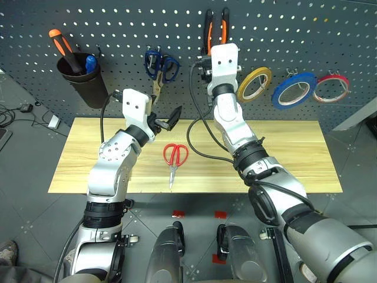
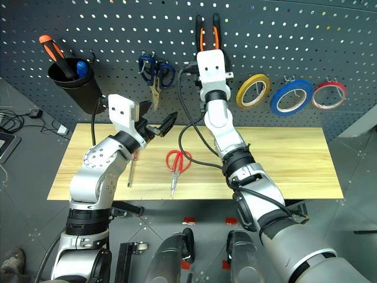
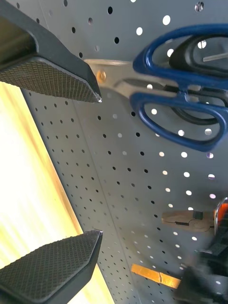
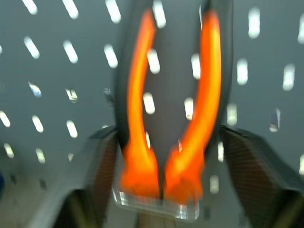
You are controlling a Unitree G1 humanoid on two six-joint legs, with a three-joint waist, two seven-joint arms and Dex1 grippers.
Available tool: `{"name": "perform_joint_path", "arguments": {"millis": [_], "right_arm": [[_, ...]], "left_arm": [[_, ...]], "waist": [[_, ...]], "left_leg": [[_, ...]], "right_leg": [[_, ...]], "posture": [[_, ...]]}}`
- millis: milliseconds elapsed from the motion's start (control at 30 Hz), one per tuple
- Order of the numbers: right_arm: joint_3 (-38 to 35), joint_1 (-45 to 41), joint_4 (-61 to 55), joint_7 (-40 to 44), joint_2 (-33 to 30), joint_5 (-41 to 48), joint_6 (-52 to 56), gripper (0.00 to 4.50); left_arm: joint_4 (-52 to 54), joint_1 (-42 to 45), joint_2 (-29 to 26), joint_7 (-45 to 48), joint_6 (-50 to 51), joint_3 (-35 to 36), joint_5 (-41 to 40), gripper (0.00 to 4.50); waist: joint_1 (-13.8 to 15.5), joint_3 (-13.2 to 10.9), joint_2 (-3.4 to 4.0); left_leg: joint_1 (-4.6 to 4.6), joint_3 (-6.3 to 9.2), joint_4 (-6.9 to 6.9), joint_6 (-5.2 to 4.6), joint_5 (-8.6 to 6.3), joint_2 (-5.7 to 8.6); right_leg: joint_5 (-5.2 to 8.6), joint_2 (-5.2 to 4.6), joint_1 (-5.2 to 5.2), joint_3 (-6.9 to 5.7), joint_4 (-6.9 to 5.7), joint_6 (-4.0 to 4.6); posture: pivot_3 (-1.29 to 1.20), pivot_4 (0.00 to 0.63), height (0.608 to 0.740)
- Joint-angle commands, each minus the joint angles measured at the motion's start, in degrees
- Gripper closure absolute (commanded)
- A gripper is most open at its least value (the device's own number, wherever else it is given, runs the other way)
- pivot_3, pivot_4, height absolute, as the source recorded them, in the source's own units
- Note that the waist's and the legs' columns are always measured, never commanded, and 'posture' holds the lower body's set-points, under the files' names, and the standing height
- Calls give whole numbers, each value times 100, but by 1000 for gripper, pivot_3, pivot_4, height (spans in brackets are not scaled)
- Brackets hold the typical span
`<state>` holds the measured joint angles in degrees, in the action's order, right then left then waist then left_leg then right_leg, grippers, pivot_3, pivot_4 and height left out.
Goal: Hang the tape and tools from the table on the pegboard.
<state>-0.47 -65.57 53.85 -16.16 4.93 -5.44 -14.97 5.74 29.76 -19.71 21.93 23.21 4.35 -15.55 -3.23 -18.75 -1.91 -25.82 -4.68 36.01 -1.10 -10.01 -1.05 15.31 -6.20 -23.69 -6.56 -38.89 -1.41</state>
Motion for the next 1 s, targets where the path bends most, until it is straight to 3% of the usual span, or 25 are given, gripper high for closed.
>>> {"name": "perform_joint_path", "arguments": {"millis": [33,167,300,500,667,1000], "right_arm": [[24,190,-677,214,10,66,312,81],[158,815,-1843,620,-36,69,914,81],[628,2076,-3951,1814,-247,360,2144,81],[1108,4265,-7402,3792,-1513,1972,4863,81],[936,5013,-8413,4083,-2275,2472,5923,81],[992,5419,-8951,4600,-2667,3101,6260,81]], "left_arm": [[51,-94,90,-47,-107,11,19,0],[22,-168,182,-126,58,7,15,0],[167,-386,315,-230,507,-194,17,0],[370,-862,792,-1065,1727,-552,302,0],[364,-1092,1167,-1505,2183,-742,488,0],[392,-1323,1382,-2061,3048,-927,851,0]], "waist": [[-2,0,0],[-4,0,0],[-5,0,0],[18,-1,1],[-16,-4,-2],[-32,-5,-4]], "left_leg": [[-1,-2,-1,0,0,0],[-5,-4,-4,0,0,-1],[-3,-4,-5,1,-1,-5],[-7,5,-3,-3,-10,-4],[-4,5,0,-29,-28,-24],[-8,-6,2,-16,-29,-60]], "right_leg": [[0,0,-1,1,1,0],[0,0,-9,1,1,0],[0,3,-7,0,4,-1],[1,4,1,-2,21,-1],[6,14,2,-6,28,-10],[5,57,-7,2,40,-8]], "posture": [[-161,325,740],[-179,324,740],[-186,324,740],[-209,334,740],[-239,339,740],[-271,330,740]]}}
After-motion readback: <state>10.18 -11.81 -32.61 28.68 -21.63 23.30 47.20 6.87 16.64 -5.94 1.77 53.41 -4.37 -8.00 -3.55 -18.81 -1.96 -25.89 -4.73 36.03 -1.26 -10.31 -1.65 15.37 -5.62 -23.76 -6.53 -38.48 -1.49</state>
